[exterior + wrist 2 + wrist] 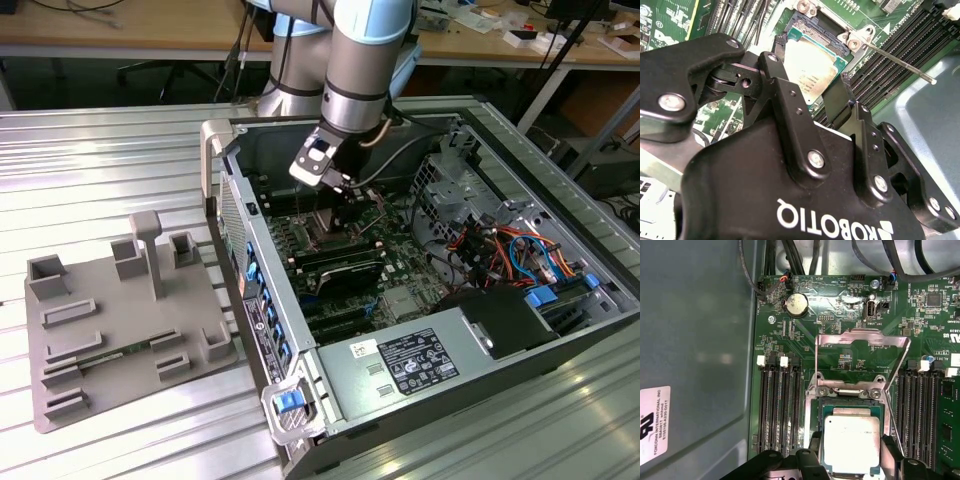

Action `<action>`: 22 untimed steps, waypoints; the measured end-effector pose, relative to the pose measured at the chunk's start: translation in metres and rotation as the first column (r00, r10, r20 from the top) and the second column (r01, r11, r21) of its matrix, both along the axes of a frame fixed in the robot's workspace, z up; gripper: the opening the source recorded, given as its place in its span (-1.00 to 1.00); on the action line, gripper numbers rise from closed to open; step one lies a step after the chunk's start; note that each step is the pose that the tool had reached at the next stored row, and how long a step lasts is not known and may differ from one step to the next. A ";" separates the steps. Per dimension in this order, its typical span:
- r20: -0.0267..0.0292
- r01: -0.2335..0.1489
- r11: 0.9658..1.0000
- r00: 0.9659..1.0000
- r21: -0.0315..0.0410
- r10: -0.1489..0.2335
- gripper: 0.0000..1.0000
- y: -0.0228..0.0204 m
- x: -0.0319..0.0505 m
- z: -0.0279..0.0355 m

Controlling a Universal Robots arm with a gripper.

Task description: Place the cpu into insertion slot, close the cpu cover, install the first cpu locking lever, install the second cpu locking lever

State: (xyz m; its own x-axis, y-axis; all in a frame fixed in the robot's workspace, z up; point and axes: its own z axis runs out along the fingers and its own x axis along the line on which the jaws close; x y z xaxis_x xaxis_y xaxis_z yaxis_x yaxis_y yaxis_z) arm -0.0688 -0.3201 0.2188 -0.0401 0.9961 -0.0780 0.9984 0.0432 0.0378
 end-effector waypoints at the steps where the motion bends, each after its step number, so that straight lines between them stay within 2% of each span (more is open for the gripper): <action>1: 0.000 0.000 1.000 1.000 0.000 0.000 0.09 0.0000 0.0000 -0.0004; 22: 0.000 0.005 1.000 1.000 0.000 -0.005 0.09 0.0000 0.0000 -0.0110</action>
State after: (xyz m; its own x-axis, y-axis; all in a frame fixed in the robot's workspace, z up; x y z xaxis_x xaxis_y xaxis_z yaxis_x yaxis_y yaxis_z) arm -0.0689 -0.3201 0.2079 -0.0353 0.9963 -0.0784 0.9986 0.0384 0.0377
